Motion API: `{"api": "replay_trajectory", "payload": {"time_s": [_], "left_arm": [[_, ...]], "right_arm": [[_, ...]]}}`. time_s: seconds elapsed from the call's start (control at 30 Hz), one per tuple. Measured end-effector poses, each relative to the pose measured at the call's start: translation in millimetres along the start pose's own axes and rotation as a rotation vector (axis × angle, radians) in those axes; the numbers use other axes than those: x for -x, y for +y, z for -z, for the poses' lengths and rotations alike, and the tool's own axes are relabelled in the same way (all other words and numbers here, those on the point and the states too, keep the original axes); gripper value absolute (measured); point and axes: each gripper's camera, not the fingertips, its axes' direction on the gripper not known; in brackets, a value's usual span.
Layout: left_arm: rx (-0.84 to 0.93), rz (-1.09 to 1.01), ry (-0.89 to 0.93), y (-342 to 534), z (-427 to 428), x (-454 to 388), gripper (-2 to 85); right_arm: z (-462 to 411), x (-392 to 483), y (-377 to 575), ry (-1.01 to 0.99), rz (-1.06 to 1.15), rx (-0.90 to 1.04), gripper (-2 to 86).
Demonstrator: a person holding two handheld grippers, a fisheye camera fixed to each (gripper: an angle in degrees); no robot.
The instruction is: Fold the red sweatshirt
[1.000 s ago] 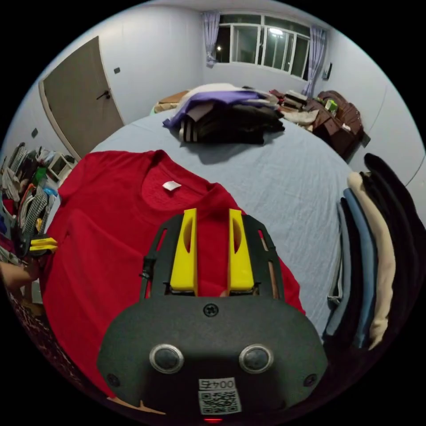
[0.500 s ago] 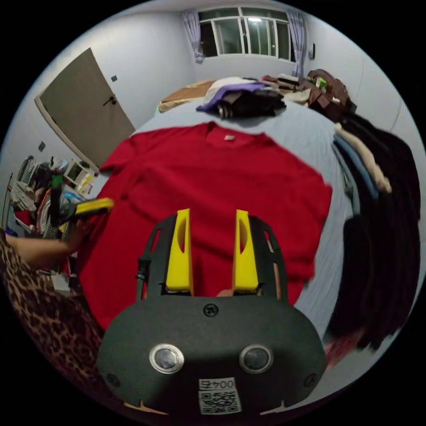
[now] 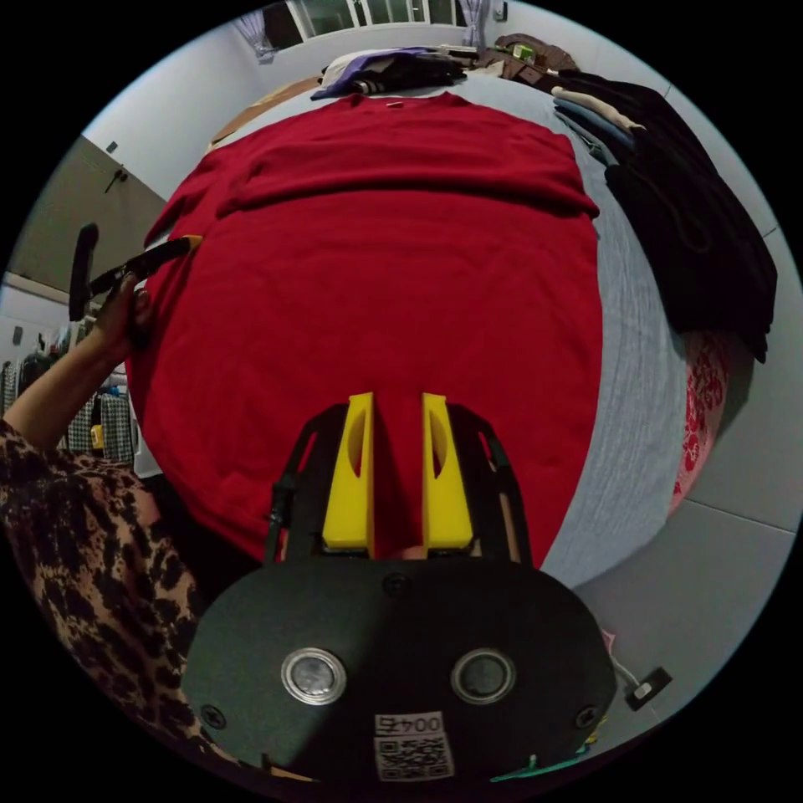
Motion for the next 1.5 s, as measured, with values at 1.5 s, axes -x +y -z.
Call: {"api": "replay_trajectory", "payload": {"time_s": [1.5], "left_arm": [[-0.651,0.315,0.025,-117.0,250.1,169.6,3.0]], "right_arm": [[-36.7,-4.6,-1.8,-0.072,-0.239,-0.012,5.7]]}}
